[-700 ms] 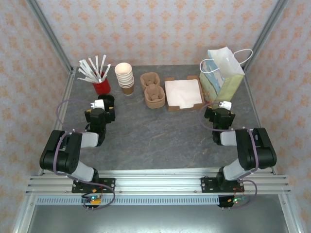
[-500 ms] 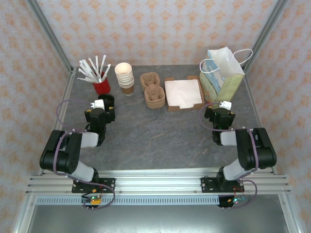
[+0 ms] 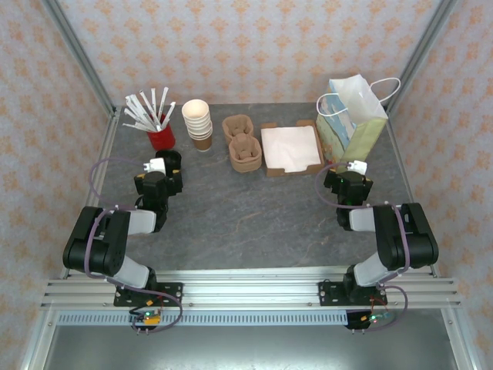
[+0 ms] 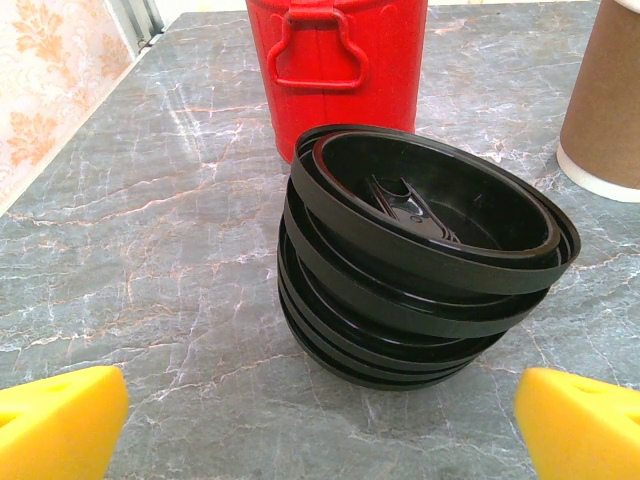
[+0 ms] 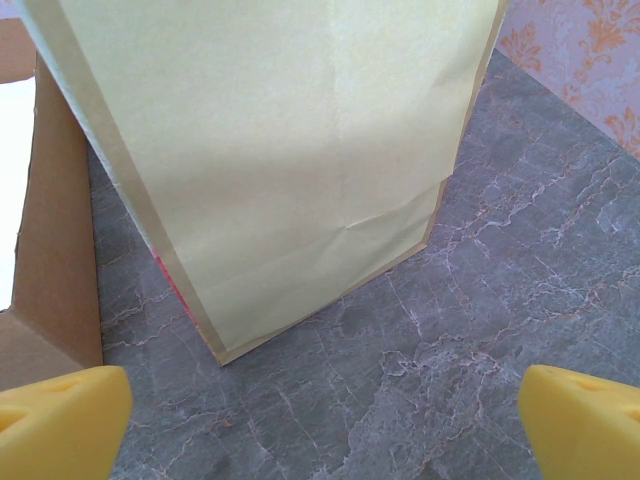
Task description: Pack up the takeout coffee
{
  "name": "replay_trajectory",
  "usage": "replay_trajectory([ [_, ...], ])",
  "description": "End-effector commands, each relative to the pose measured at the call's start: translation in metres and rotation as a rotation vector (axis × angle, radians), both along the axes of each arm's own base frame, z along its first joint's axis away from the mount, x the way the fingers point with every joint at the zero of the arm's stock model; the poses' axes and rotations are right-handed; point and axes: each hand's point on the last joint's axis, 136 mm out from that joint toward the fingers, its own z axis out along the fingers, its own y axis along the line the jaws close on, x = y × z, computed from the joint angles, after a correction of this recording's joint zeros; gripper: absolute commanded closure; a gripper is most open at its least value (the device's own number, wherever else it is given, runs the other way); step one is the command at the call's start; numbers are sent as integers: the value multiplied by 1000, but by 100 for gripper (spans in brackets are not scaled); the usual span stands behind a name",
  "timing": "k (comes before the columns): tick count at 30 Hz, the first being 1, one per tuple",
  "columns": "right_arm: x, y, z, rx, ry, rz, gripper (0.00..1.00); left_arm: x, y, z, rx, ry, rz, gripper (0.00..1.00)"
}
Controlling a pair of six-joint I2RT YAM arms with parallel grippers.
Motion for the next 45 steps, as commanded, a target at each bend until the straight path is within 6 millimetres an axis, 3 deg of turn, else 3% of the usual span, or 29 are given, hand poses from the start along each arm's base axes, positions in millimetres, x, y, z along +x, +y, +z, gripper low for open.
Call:
replay_trajectory([
  [1, 7, -3, 18, 13, -72, -23, 1, 2, 14, 24, 2, -80, 97, 0],
  [4, -4, -19, 36, 8, -116, -128, 1, -13, 29, 42, 0, -112, 195, 0],
  [8, -45, -58, 69, 25, -175, -409, 1, -61, 66, 77, -16, -55, 494, 0],
  [11, -83, -77, 109, 96, -244, -588, 1, -79, 61, 100, -142, -79, 506, 0],
  [13, -80, -59, 133, 198, -273, -479, 1, -69, 33, 114, -283, -93, 357, 0],
  [14, -73, -38, 145, 266, -302, -362, 4, -61, 14, 125, -366, -112, 260, 0],
  [16, -60, 12, 173, 332, -341, -119, 6, -47, -21, 145, -476, -138, 107, 0],
  [19, -52, 96, 203, 246, -273, 160, 6, -29, -61, 177, -465, -89, -42, 2],
  [23, -42, 202, 208, 222, -120, 535, 4, 7, -78, 196, -373, 71, -98, 11],
  [26, -35, 250, 201, 231, -26, 685, 4, 37, -77, 203, -304, 146, -87, 20],
  [30, -30, 278, 196, 224, 17, 748, 4, 78, -70, 200, -293, 210, -64, 29],
  [35, -30, 281, 192, 227, 34, 732, 4, 124, -71, 191, -286, 288, -73, 39],
  [38, -31, 276, 190, 226, 35, 711, 4, 141, -72, 174, -276, 351, -70, 44],
  [45, -37, 265, 186, 225, 26, 680, 4, 160, -64, 159, -232, 387, -24, 52],
])
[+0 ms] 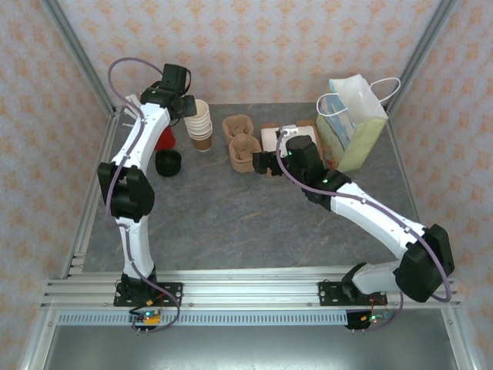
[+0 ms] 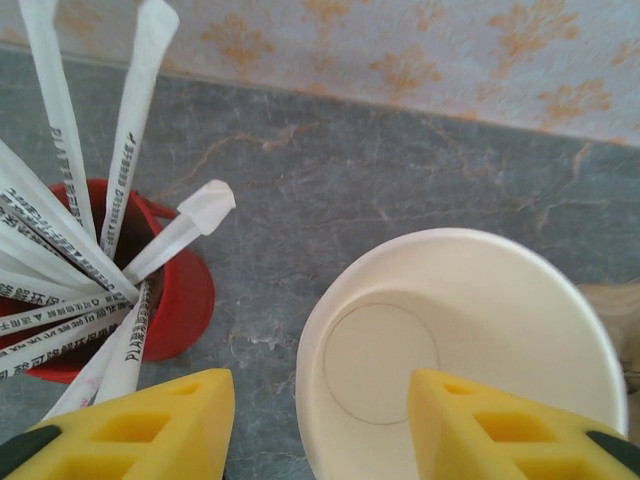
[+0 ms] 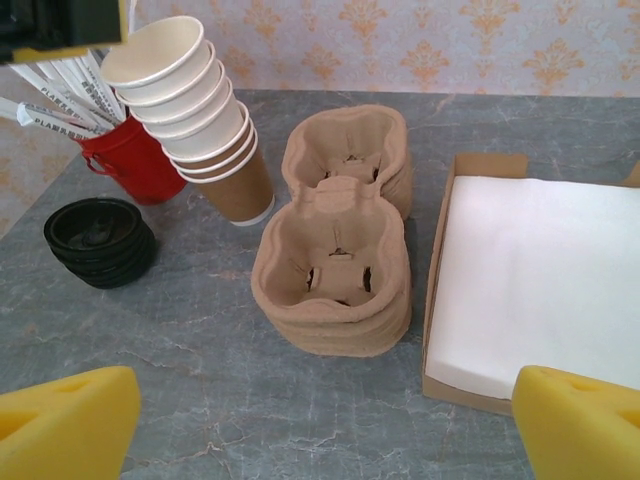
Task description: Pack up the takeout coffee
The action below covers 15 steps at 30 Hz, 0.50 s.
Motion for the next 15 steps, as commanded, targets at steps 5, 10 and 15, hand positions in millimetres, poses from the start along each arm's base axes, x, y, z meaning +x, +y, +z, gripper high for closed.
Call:
replay_trajectory([
  [5, -5, -13, -1, -5, -5, -49, 4, 0, 7, 4, 32, 34, 6, 60],
  [10, -4, -13, -5, -11, 6, -54, 4, 3, 7, -2, 23, 42, 6, 67],
  [15, -4, -13, -5, -11, 6, -53, 4, 5, 6, -6, 12, 51, 2, 72],
])
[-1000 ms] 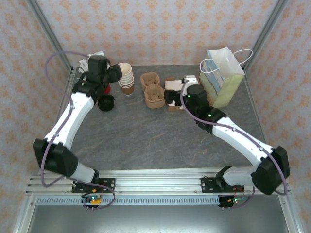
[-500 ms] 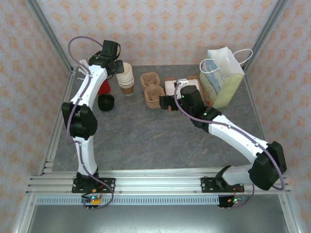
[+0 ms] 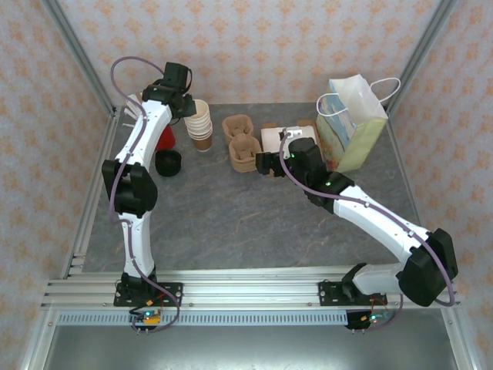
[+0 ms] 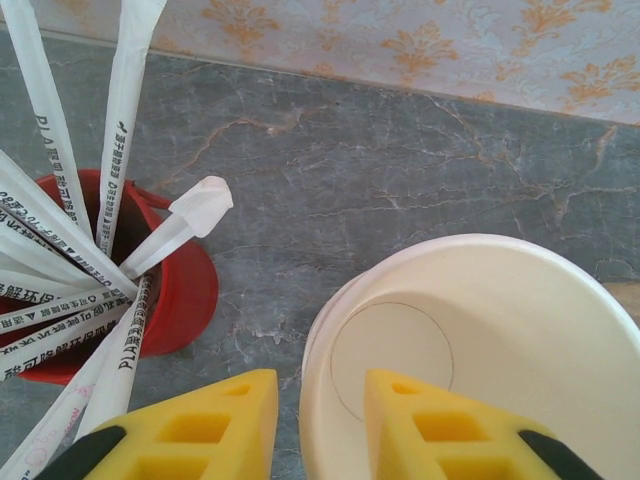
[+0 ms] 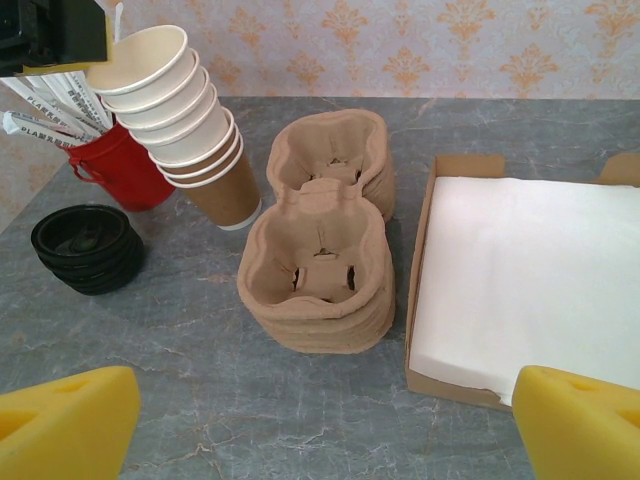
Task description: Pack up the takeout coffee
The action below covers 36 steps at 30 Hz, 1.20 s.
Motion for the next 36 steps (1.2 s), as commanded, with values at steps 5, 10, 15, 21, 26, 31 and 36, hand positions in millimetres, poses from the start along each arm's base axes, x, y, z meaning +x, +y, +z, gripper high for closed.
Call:
replay_trajectory([
  [5, -2, -5, -8, -13, 20, -27, 4, 1, 3, -2, 5, 23, -7, 76],
  [10, -2, -5, -9, -14, 24, -28, 4, 0, 6, -3, 6, 28, -3, 77],
  [15, -2, -6, -9, -18, 24, -31, 4, 1, 6, -4, 6, 31, -3, 81],
  [21, -2, -7, -9, -19, 23, -32, 4, 1, 8, -6, 6, 39, 2, 83],
  [26, -2, -7, -11, -23, 26, -34, 4, 0, 8, -6, 5, 40, -1, 86],
  [31, -2, -7, -12, -26, 29, -35, 4, 0, 9, -4, 5, 36, 0, 90],
  [36, -2, -7, -14, -32, 34, -35, 4, 1, 7, 8, -9, 10, -2, 94],
])
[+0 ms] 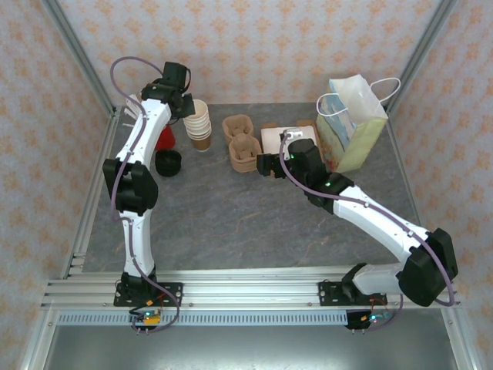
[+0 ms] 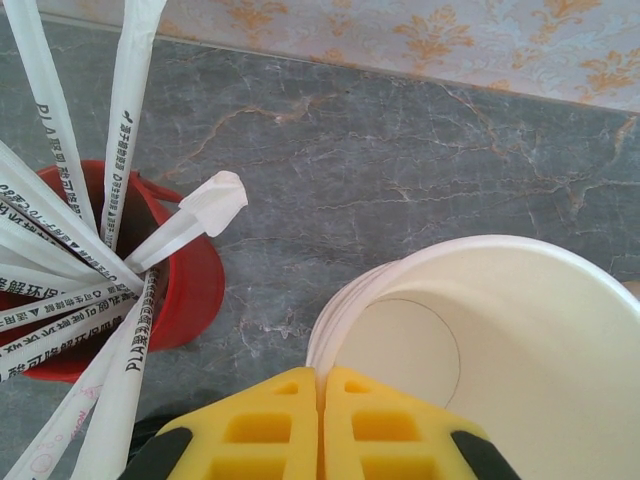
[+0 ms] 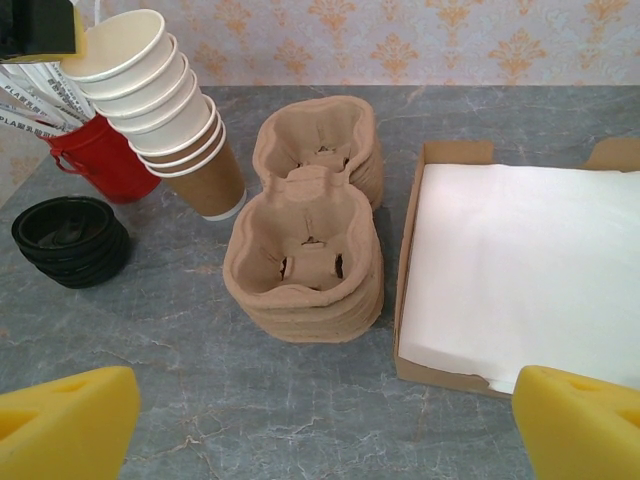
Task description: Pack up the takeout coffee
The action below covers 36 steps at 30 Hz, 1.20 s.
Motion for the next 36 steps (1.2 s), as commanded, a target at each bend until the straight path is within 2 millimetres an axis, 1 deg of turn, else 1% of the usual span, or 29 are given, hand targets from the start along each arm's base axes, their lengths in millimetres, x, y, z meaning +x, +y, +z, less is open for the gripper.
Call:
replay_trajectory([
  [1, -1, -3, -5, -16, 15, -17, 4, 0, 2, 17, -8, -24, -8, 94],
  [7, -1, -4, -6, -17, 17, -20, 4, -2, 0, 44, -33, -85, -5, 100],
  [9, -2, -5, -6, -20, 19, -19, 4, -4, 1, 55, -30, -107, -1, 100],
  [12, -3, -6, -3, -23, 15, -22, 3, -8, 4, 76, -23, -143, 5, 100],
  [14, -4, -9, 1, -29, 8, -28, 4, -13, 5, 94, -22, -176, 5, 100],
  [16, -3, -13, 6, -36, 0, -44, 3, -20, 4, 116, -33, -221, 0, 100],
  [18, -2, -19, 12, -45, -9, -78, 3, -32, 0, 141, -53, -268, -25, 100],
  [19, -2, -22, 15, -45, -12, -91, 3, -39, -1, 150, -63, -281, -34, 100],
  [21, -2, -26, 19, -39, -22, -112, 3, -60, -9, 172, -100, -322, -58, 100],
  [23, -3, -29, 23, -38, -34, -123, 2, -79, -24, 176, -127, -341, -95, 100],
  [25, -3, -34, 26, -56, -43, -139, 2, -103, -40, 176, -141, -359, -125, 100],
  [26, -3, -38, 26, -75, -44, -153, 1, -117, -49, 172, -151, -365, -148, 100],
  [29, -3, -51, 24, -154, -37, -181, 0, -155, -72, 153, -187, -360, -204, 100],
  [30, -4, -55, 22, -176, -31, -186, 0, -167, -79, 142, -188, -348, -230, 100],
  [32, -5, -66, 17, -202, -10, -197, 0, -192, -91, 115, -173, -313, -271, 100],
  [33, -5, -70, 14, -203, 2, -201, 0, -201, -98, 101, -175, -296, -294, 100],
  [35, -5, -82, 6, -202, 24, -221, 0, -222, -117, 68, -188, -255, -341, 100],
  [36, -5, -86, 1, -199, 37, -232, 0, -228, -126, 55, -199, -243, -360, 100],
])
